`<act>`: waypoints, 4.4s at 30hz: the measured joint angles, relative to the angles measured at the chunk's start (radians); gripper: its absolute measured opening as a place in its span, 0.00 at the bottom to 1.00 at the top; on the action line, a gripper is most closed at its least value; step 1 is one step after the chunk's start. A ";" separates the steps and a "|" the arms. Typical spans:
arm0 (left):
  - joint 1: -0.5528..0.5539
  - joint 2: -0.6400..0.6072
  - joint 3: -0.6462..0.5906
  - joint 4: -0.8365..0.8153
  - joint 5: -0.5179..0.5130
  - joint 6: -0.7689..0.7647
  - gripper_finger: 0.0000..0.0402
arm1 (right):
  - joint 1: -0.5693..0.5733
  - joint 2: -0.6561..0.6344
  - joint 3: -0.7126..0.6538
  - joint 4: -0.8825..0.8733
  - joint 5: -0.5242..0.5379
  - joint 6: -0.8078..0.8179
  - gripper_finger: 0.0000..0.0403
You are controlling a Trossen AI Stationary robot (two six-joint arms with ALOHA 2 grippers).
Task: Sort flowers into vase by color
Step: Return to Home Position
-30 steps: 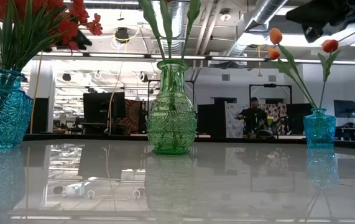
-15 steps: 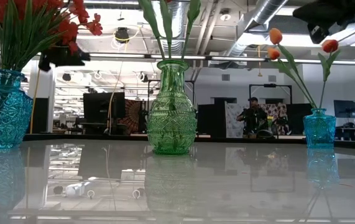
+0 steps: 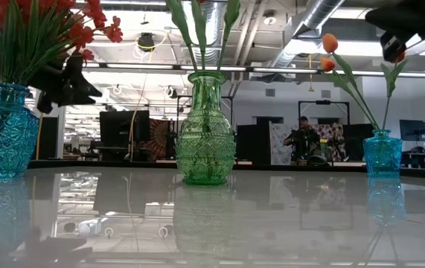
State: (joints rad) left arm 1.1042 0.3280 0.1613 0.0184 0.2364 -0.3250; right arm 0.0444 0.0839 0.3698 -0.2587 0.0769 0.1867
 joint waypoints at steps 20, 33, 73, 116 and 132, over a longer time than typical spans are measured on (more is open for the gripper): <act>-0.099 -0.054 -0.136 0.108 0.013 -0.137 0.35 | 0.000 -0.081 -0.093 -0.040 0.034 0.041 0.05; -0.163 -0.054 -0.139 0.059 -0.014 -0.081 0.35 | 0.000 -0.081 -0.232 0.141 -0.029 0.048 0.05; -0.867 -0.054 -0.153 0.173 -0.628 0.026 0.35 | -0.191 -0.081 -0.361 0.285 -0.179 -0.109 0.05; -0.865 -0.054 -0.155 0.069 -0.740 0.100 0.35 | -0.191 -0.076 -0.361 0.289 -0.145 -0.187 0.10; -0.865 -0.054 -0.155 0.069 -0.740 0.100 0.35 | -0.191 -0.076 -0.361 0.289 -0.144 -0.187 0.11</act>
State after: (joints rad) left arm 0.2390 0.2745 0.0067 0.0878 -0.5037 -0.2245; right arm -0.1463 0.0074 0.0086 0.0307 -0.0667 -0.0006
